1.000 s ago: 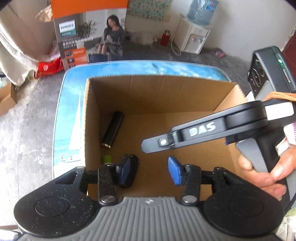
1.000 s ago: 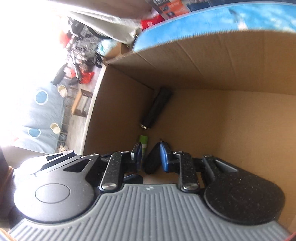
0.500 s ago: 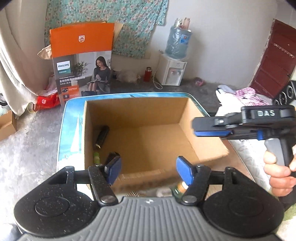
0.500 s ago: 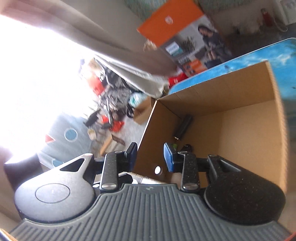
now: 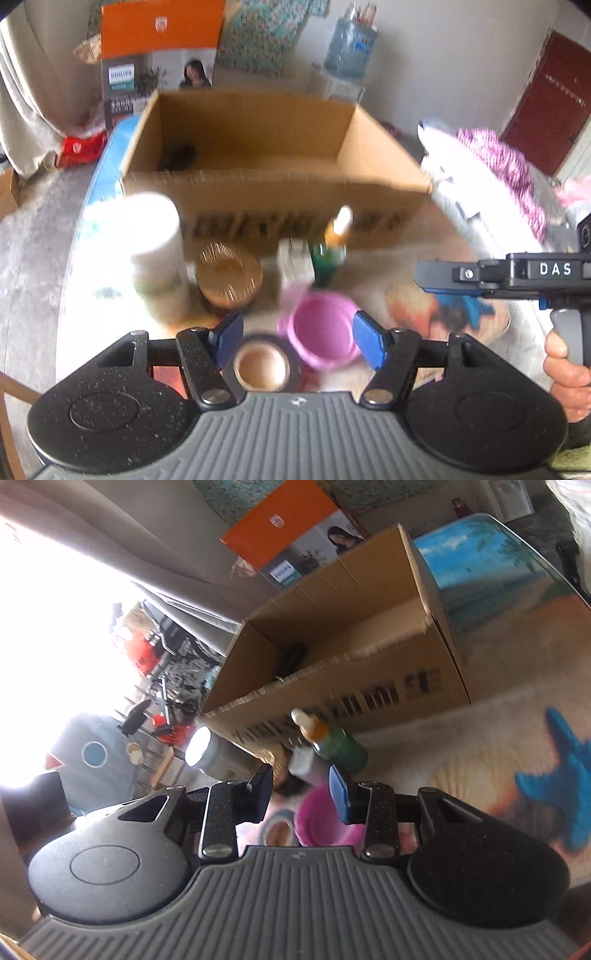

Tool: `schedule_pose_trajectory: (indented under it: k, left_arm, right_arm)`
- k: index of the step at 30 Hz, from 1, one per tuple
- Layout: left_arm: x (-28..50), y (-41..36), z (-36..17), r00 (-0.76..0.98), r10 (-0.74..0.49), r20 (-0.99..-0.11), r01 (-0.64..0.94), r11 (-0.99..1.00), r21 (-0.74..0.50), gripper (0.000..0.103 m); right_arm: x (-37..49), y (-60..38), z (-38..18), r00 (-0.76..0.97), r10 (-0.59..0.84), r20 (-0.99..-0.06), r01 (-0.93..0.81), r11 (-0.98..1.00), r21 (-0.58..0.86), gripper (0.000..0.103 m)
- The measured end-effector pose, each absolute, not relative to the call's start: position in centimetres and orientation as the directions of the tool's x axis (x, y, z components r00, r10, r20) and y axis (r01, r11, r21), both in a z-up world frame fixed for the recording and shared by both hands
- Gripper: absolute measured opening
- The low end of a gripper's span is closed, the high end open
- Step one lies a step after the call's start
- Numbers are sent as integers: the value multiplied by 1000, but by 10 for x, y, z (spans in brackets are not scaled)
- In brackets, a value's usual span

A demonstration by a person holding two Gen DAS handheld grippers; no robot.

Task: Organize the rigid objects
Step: 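Move the open right tool back toward the empty pink cup, then grasp the rim of the pink cup with the right tool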

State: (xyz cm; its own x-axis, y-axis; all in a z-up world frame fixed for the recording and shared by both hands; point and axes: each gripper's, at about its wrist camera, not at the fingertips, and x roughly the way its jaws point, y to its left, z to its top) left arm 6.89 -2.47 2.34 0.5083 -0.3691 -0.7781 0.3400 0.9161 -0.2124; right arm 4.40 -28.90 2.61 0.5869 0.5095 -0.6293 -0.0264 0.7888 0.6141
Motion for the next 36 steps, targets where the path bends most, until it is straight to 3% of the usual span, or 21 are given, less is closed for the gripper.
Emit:
schedule_pose_trajectory:
  k: [5,12,20,27,36]
  left_arm:
    - [66,-46,-3,455,-348,-819,400,902,-161,67]
    - [75,-73,-20,442,-294,-847,473,879,-58,75]
    - [88,-88,-28,427,-291,-856,510,859,-38,80]
    - [93,-96,-30,420,-299,-857,537,843,-31,80]
    - [89,-111,-30,400,-344,-849,576,815,-59,80]
  right_arm:
    - [46,-273,7,558,464,-688,-19,836,548,34]
    - [73,-263,-8,507,449,-736,-21,860,510,34]
    - [92,-253,-27,460,424,-780,-41,888,458,33]
    - [100,-242,-30,442,395,-806,-86,912,400,14]
    - [95,-257,-29,455,365,-812,-64,923,379,11]
